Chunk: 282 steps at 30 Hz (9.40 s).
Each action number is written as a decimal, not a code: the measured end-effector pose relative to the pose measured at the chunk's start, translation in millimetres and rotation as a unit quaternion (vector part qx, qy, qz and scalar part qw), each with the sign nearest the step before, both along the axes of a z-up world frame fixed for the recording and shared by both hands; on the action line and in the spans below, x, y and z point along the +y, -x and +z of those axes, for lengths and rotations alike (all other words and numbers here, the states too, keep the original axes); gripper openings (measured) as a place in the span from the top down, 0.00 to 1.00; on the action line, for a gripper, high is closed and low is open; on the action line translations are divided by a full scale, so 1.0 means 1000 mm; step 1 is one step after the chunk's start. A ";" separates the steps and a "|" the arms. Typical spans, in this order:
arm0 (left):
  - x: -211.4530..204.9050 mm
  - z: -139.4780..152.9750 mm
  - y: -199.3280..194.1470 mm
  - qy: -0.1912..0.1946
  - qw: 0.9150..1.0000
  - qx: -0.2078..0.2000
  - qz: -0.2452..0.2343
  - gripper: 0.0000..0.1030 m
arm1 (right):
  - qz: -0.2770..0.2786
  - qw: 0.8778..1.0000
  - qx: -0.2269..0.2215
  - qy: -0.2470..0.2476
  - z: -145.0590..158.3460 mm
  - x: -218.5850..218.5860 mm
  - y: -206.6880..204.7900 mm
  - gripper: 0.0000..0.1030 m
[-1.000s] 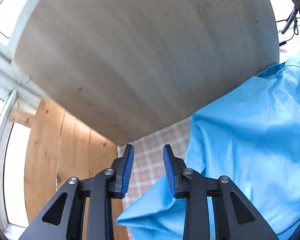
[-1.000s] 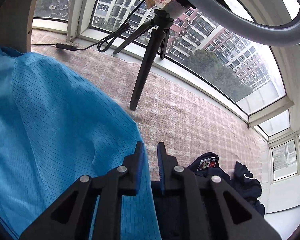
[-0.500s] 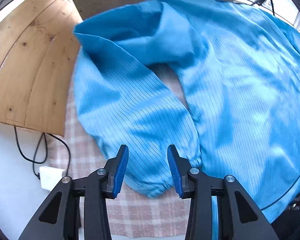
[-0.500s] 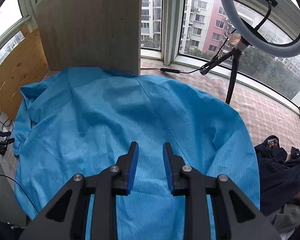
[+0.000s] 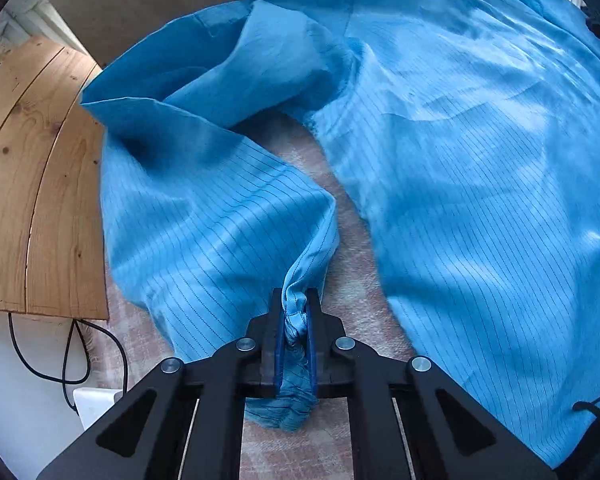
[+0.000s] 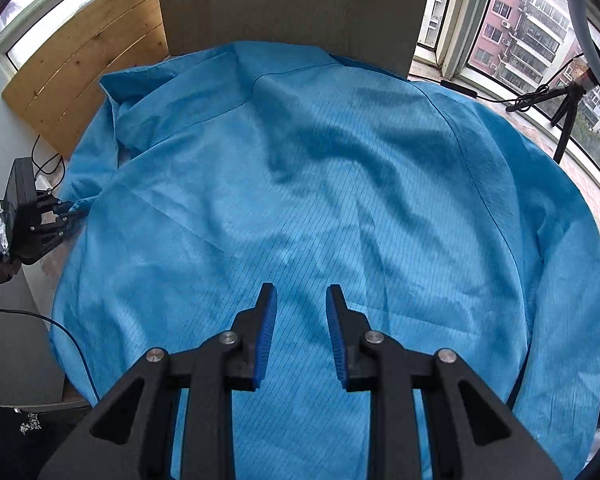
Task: Fold clothes
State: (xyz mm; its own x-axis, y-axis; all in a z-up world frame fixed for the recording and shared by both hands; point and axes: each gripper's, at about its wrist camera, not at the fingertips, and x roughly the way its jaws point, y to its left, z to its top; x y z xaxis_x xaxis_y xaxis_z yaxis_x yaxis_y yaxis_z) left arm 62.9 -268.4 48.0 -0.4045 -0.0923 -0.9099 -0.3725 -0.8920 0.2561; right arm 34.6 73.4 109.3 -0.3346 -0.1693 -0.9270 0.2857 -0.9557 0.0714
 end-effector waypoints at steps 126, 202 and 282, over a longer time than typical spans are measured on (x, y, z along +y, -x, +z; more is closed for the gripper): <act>-0.030 0.016 0.054 -0.343 0.922 0.014 0.178 0.97 | -0.067 0.984 -0.016 0.166 -0.050 -0.096 0.277 0.98; -0.049 0.003 -0.254 -0.402 0.906 0.067 0.117 0.95 | -0.014 0.992 -0.076 -0.096 -0.059 -0.385 0.086 0.53; 0.111 -0.036 -0.330 -0.226 0.969 0.063 0.076 0.91 | -0.024 0.990 -0.140 -0.013 -0.107 -0.183 -0.034 0.65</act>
